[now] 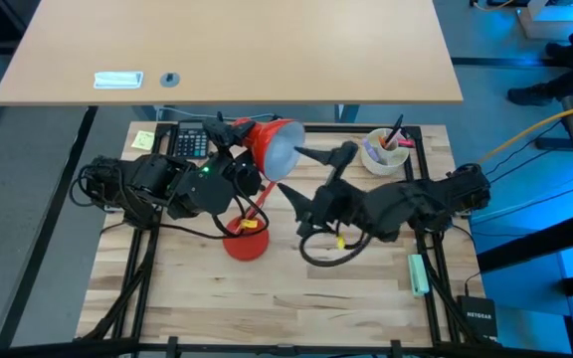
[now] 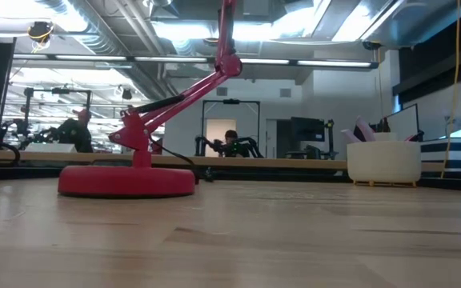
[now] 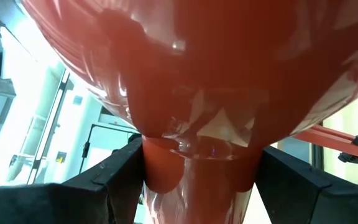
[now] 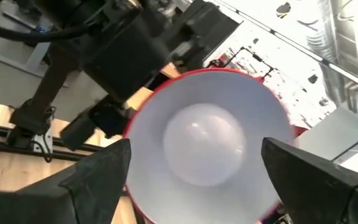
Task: Screw lightbulb
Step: Remove the light bulb from the lamp
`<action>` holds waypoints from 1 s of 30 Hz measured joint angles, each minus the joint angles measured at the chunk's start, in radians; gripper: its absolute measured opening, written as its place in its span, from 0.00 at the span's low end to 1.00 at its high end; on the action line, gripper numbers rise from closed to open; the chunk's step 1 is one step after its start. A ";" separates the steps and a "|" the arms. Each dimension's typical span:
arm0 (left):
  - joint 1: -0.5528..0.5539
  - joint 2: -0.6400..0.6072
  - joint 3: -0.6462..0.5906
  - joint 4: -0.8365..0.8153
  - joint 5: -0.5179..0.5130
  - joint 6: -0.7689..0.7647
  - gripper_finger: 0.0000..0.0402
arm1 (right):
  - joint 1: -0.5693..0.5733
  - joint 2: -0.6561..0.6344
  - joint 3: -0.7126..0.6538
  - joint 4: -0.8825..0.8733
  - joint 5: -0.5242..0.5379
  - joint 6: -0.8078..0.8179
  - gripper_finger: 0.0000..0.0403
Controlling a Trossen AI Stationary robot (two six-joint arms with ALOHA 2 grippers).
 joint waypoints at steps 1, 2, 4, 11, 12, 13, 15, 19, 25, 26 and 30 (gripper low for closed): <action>0.000 0.000 0.000 -0.001 -0.001 0.000 0.63 | 0.009 -0.004 0.000 0.000 0.011 -0.004 0.90; -0.001 0.000 0.000 -0.001 -0.001 0.001 0.63 | 0.017 -0.007 0.001 0.001 0.022 -0.009 0.90; -0.001 0.000 0.000 -0.001 -0.001 0.007 0.64 | 0.030 -0.010 0.001 0.001 0.036 -0.021 0.90; -0.001 0.000 0.000 -0.002 -0.009 0.024 0.73 | 0.044 -0.012 0.001 -0.016 0.053 -0.026 0.90; -0.001 0.000 0.000 -0.002 -0.010 0.028 0.74 | 0.042 -0.012 0.001 -0.021 0.053 -0.026 0.90; -0.001 0.000 0.000 -0.002 -0.010 0.030 0.75 | 0.042 -0.012 0.001 -0.026 0.053 -0.026 0.90; -0.003 0.000 0.000 -0.003 -0.020 0.043 0.77 | 0.042 -0.012 0.001 -0.030 0.054 -0.026 0.90; -0.018 -0.001 0.000 -0.005 -0.069 0.064 0.80 | 0.042 -0.012 0.001 -0.036 0.064 -0.026 0.90; -0.057 -0.038 -0.001 -0.007 -0.080 0.045 0.82 | 0.042 -0.013 0.001 -0.071 0.081 -0.023 0.90; -0.062 -0.047 -0.001 -0.008 -0.080 0.039 0.82 | 0.042 -0.014 0.001 -0.072 0.081 -0.023 0.90; -0.071 -0.070 -0.001 -0.015 -0.061 0.008 0.82 | 0.042 -0.014 0.001 -0.072 0.080 -0.022 0.90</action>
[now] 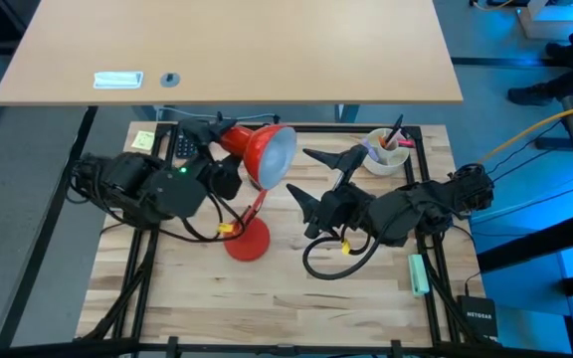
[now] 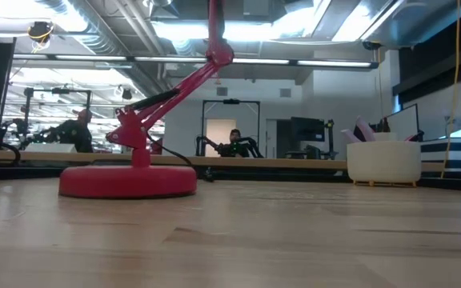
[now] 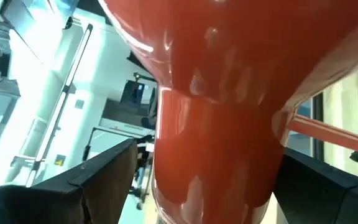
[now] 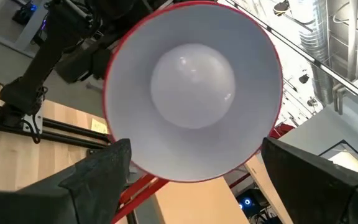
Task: Screw lightbulb
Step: Remove the light bulb from the lamp
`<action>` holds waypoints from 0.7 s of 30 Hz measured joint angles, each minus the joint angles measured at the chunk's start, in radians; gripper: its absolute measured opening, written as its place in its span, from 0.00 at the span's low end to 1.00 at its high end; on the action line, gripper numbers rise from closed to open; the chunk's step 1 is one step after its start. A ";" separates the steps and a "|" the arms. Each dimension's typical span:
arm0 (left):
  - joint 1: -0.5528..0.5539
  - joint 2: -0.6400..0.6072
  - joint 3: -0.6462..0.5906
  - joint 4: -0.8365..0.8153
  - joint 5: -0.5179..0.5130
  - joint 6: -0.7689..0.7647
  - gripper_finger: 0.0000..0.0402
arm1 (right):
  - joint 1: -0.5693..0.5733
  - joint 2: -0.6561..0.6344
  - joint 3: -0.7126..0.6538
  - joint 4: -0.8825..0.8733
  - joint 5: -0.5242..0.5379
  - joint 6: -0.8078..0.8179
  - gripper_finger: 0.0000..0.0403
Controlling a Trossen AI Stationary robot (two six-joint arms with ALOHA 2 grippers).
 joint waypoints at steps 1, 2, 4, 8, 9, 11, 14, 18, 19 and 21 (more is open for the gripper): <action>0.000 -0.006 0.000 0.000 0.005 -0.004 0.82 | 0.000 0.000 0.000 0.000 0.000 0.000 0.90; 0.000 -0.008 0.000 0.001 0.011 -0.006 0.82 | 0.000 0.000 0.000 0.000 0.000 0.000 0.90; 0.001 -0.009 0.000 0.001 0.028 -0.006 0.82 | 0.000 0.000 0.000 0.000 0.000 0.000 0.90; 0.001 -0.009 0.001 -0.010 0.070 -0.007 0.82 | 0.000 0.000 0.000 -0.002 -0.001 0.000 0.90; 0.001 -0.009 0.001 -0.009 0.077 -0.013 0.82 | 0.000 0.000 0.000 -0.001 -0.001 0.000 0.90; 0.000 -0.009 0.002 -0.009 0.085 -0.016 0.82 | 0.000 0.000 0.000 -0.002 -0.001 0.000 0.90; 0.000 -0.013 0.002 -0.002 0.088 -0.016 0.82 | 0.000 0.000 0.000 -0.004 -0.001 0.000 0.90; -0.004 -0.020 0.002 0.000 0.088 -0.010 0.82 | 0.000 0.000 0.000 -0.008 -0.001 0.000 0.90; -0.004 -0.020 0.002 -0.001 0.088 -0.010 0.82 | 0.000 0.000 0.000 -0.009 -0.001 0.001 0.90; -0.005 -0.019 0.002 -0.003 0.090 -0.011 0.82 | 0.000 -0.001 0.000 -0.009 -0.001 0.000 0.90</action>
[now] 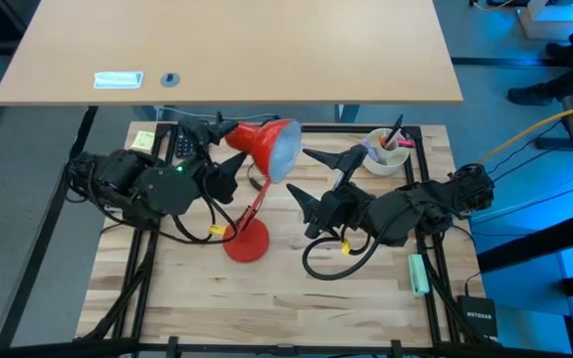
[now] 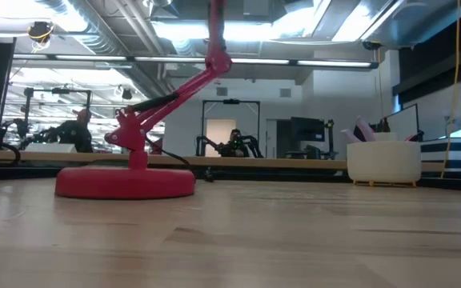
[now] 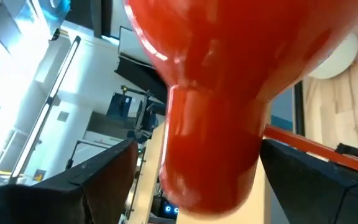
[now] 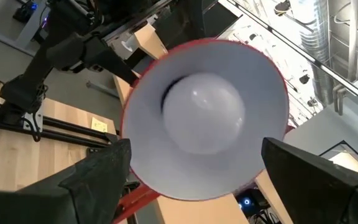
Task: Screw lightbulb
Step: Remove the light bulb from the lamp
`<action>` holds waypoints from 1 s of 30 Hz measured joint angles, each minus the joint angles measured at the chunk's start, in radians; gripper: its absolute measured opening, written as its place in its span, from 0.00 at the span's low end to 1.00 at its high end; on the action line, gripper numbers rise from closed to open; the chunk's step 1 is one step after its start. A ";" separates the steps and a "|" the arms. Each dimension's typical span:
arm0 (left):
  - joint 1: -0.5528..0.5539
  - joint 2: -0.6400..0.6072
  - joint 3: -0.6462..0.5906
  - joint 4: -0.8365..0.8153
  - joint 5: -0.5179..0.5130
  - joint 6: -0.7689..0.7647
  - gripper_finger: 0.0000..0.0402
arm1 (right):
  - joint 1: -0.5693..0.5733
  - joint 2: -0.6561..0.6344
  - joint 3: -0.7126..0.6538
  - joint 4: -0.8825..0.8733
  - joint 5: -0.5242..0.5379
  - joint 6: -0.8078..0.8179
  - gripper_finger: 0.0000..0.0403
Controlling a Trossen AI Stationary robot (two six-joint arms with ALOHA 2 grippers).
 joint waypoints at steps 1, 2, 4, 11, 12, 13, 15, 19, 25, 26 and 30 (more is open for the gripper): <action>0.000 0.000 0.000 0.000 -0.001 0.000 0.82 | 0.000 0.000 0.000 0.000 0.000 0.000 0.90; -0.001 0.000 0.000 -0.001 -0.009 -0.001 0.82 | 0.000 0.000 0.000 -0.001 0.000 0.000 0.90; -0.013 0.000 0.000 -0.003 -0.059 -0.002 0.82 | 0.000 0.000 0.000 -0.012 0.000 0.001 0.90; -0.124 -0.010 0.000 -0.110 -0.173 -0.163 0.82 | 0.007 -0.034 0.000 -0.162 -0.032 0.203 0.90; -0.142 -0.014 0.000 -0.152 -0.167 -0.224 0.82 | 0.007 -0.048 0.000 -0.211 -0.060 0.260 0.90; -0.162 -0.021 0.000 -0.198 -0.165 -0.301 0.82 | 0.006 -0.063 0.001 -0.267 -0.094 0.325 0.90; -0.202 -0.031 0.000 -0.313 -0.144 -0.479 0.82 | 0.006 -0.081 0.002 -0.377 -0.165 0.455 0.90; -0.248 -0.042 0.001 -0.492 0.044 -0.849 0.82 | 0.007 -0.083 0.001 -0.540 -0.213 0.627 0.90; -0.303 -0.052 -0.083 -0.491 0.347 -1.154 0.82 | 0.036 -0.079 0.001 -0.688 -0.210 0.754 0.90; -0.317 -0.053 -0.098 -0.492 0.363 -1.183 0.82 | 0.041 -0.077 0.000 -0.699 -0.209 0.761 0.90; -0.348 -0.055 -0.164 -0.489 0.391 -1.338 0.82 | 0.048 -0.076 0.000 -0.705 -0.215 0.766 0.90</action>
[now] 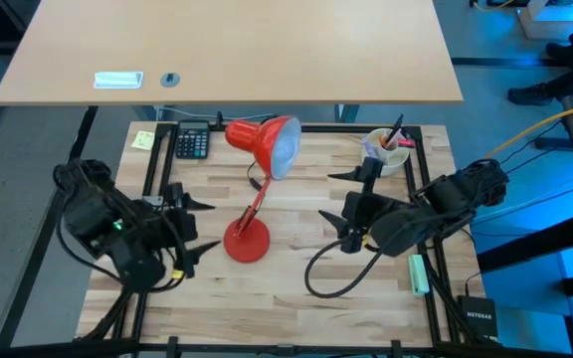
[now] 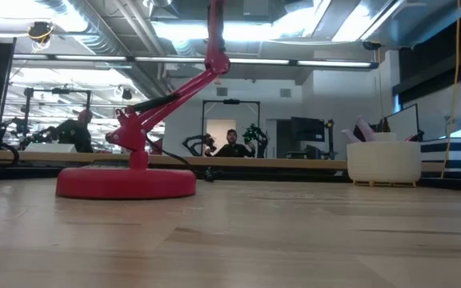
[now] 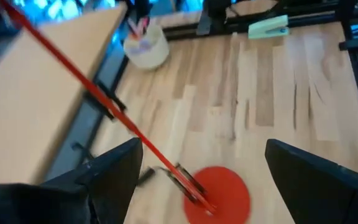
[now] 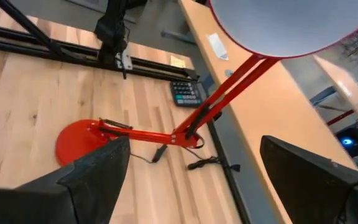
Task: Screw lightbulb
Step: Remove the light bulb from the lamp
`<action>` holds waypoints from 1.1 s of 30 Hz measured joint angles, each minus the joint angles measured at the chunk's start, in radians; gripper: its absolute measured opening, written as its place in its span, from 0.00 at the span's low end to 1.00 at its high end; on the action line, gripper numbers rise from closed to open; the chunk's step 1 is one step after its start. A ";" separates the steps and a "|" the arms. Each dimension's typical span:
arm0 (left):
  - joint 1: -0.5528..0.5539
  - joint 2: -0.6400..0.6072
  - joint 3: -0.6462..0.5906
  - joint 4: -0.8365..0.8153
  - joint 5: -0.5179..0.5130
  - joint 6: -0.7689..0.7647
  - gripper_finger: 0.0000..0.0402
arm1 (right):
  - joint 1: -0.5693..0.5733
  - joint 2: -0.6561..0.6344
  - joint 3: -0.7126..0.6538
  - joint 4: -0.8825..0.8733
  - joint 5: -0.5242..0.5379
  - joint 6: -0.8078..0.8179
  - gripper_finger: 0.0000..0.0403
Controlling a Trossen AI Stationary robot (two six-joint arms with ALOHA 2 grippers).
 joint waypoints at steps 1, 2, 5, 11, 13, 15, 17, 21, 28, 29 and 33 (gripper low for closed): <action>0.000 0.000 -0.022 -0.001 0.012 -0.048 0.82 | 0.000 -0.001 0.000 -0.001 -0.011 0.004 0.90; 0.000 0.000 -0.047 0.000 0.033 -0.097 0.82 | -0.002 -0.001 0.000 -0.004 -0.023 0.014 0.90; 0.000 -0.009 -0.140 0.000 0.107 -0.224 0.82 | -0.003 0.001 -0.003 -0.035 -0.051 0.048 0.90; 0.002 -0.024 -0.361 0.000 0.140 -0.455 0.82 | -0.003 -0.001 -0.110 -0.038 -0.055 0.108 0.90; 0.003 -0.024 -0.431 0.001 0.172 -0.526 0.82 | -0.003 -0.002 -0.173 -0.009 -0.052 0.127 0.90; 0.003 -0.024 -0.500 0.003 0.201 -0.604 0.82 | -0.003 -0.001 -0.241 0.022 -0.050 0.172 0.90; 0.000 -0.024 -0.577 0.021 0.206 -0.704 0.82 | -0.003 -0.001 -0.317 0.104 -0.060 0.231 0.90; -0.008 -0.024 -0.726 0.156 0.208 -0.770 0.82 | 0.012 -0.001 -0.489 0.248 -0.091 0.257 0.90; 0.027 -0.024 -0.951 0.470 0.253 -0.704 0.82 | 0.010 0.000 -0.755 0.453 -0.205 0.290 0.90; 0.033 -0.024 -0.980 0.515 0.262 -0.708 0.82 | 0.010 0.000 -0.788 0.496 -0.216 0.290 0.90; 0.060 -0.024 -1.094 0.694 0.238 -0.725 0.82 | 0.010 0.000 -0.887 0.649 -0.242 0.285 0.90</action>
